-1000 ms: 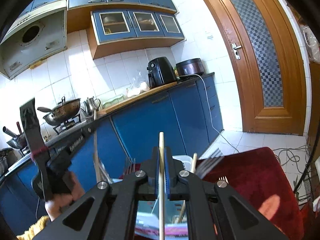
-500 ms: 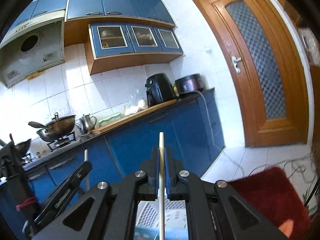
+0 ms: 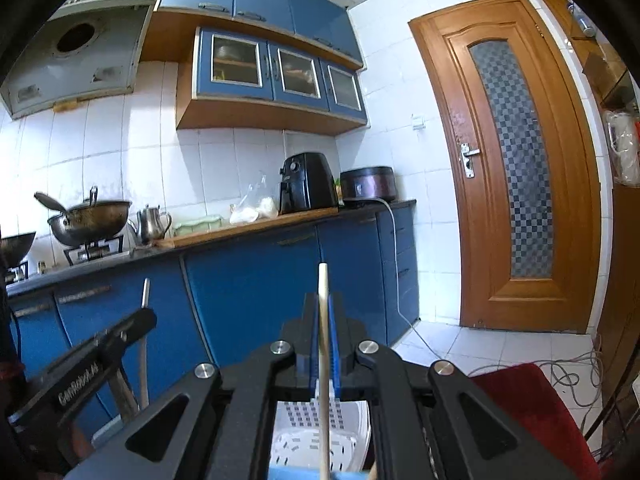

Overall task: Organize utensils
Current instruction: 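Lift both chopsticks over the caddy, lower them in and open both tools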

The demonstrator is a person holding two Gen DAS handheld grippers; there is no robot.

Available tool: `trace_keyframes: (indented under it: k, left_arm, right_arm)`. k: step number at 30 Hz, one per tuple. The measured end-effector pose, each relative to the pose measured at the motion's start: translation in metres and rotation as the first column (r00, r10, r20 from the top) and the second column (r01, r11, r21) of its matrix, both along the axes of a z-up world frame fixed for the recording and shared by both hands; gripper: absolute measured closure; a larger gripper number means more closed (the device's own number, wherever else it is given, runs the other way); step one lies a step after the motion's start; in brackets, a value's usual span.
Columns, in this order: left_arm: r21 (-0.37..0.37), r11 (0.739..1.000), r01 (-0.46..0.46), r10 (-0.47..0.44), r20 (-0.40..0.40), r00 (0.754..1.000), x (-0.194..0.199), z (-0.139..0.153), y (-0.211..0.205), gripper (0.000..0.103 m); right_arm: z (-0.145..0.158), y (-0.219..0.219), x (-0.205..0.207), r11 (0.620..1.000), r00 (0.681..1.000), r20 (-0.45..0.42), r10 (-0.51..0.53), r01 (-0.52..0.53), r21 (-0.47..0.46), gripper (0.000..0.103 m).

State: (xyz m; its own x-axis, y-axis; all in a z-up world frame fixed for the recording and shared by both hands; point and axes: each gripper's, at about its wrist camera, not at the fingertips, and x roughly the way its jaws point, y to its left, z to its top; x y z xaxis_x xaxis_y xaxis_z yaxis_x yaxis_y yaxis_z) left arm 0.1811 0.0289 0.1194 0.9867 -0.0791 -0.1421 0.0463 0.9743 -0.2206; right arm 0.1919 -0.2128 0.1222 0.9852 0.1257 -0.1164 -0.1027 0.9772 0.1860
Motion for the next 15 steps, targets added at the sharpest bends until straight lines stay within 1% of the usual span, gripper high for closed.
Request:
trace_keyframes:
  k: [4,6,7,8,9,12,15]
  left_arm:
    - [0.001,1.000,0.014,-0.014,-0.023,1.000,0.000,-0.001,-0.002,0.099]
    - [0.005,1.000,0.024,-0.024,-0.039,0.999,0.000,0.000,-0.004,0.095]
    - [0.006,1.000,0.030,-0.030,-0.048,0.998,0.000,0.000,-0.004,0.094]
    - [0.007,0.999,0.037,-0.036,-0.060,0.998,-0.001,0.001,-0.005,0.090]
    - [0.008,0.999,0.041,-0.040,-0.067,0.997,-0.001,0.002,-0.006,0.085]
    - [0.007,0.999,0.047,-0.046,-0.081,0.996,-0.006,0.004,-0.007,0.076]
    - [0.014,0.998,0.057,-0.055,-0.085,0.995,-0.017,0.008,-0.008,0.075]
  right_arm:
    - [-0.006,0.000,-0.003,1.000,0.999,-0.043,0.025,-0.024,0.016,0.095]
    - [-0.006,0.000,-0.004,0.999,0.997,-0.060,0.040,-0.039,0.020,0.086]
    - [-0.006,0.001,-0.006,0.999,0.997,-0.066,0.045,-0.044,0.021,0.083]
    - [-0.005,0.002,-0.008,0.998,0.996,-0.069,0.051,-0.049,0.024,0.078]
    - [-0.005,0.002,-0.010,0.998,0.996,-0.072,0.058,-0.056,0.029,0.077]
    - [-0.001,0.000,-0.020,0.997,0.994,-0.079,0.070,-0.066,0.042,0.077]
    - [0.004,-0.002,-0.028,0.996,0.993,-0.083,0.081,-0.076,0.055,0.076]
